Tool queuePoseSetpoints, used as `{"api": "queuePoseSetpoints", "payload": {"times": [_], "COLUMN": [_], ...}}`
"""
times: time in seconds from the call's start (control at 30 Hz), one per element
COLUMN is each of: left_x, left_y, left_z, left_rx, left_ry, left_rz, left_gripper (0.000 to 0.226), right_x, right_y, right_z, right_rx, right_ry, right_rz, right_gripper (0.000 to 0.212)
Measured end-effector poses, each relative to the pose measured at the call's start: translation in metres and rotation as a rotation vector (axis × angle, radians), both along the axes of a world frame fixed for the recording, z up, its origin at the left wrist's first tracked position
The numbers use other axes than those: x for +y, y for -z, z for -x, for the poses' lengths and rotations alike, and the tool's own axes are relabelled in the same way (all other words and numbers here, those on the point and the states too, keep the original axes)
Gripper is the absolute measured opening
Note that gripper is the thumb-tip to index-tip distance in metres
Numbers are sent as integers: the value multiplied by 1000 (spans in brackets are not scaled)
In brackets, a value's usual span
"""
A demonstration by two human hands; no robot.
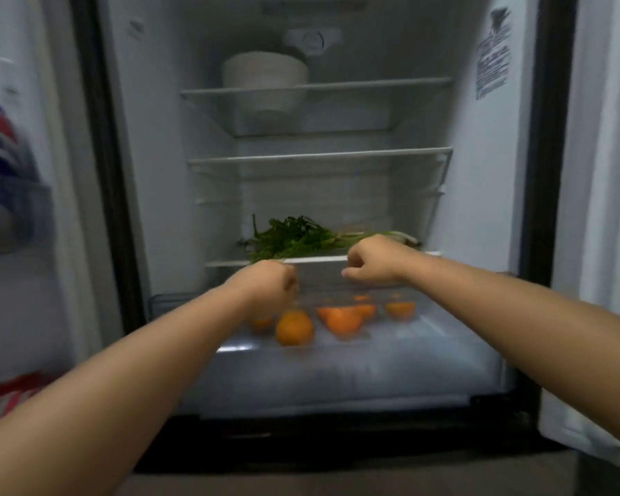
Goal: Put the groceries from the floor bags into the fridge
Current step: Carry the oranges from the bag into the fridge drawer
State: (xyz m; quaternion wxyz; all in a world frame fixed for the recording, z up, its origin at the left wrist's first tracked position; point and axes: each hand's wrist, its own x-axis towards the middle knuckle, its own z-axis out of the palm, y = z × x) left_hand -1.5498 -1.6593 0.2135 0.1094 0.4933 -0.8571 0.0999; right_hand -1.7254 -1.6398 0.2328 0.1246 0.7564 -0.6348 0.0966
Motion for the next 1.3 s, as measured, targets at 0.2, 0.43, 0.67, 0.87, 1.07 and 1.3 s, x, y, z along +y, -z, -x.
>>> {"api": "queuePoseSetpoints", "payload": {"times": [0.2,0.43,0.67,0.87,1.07,1.3], "left_x": [32,16,-24,-55,-102,-143], "left_y": [52,73,66,63,53,67], "left_z": [-23,-23,-18,-7,13,19], "left_rx": [-56,167,175,210,98,123], "left_ry": [-40,24,34,-39,-138,-145], "left_rz": [165,486,523,313,245,324], "left_gripper": [69,73,71,63,67,66], "right_x": [43,12,-26,-64,-123,-184], "right_y": [76,111,104,101,107,134], "right_z": [8,9,8,8,7,21], "right_rx": [189,225,151,94,-17,-57], "right_ry": [-53,-29,-32,31,139,76], "right_rz": [298,788,832,797,658,922], "right_gripper": [57,52,52,43,47,50]}}
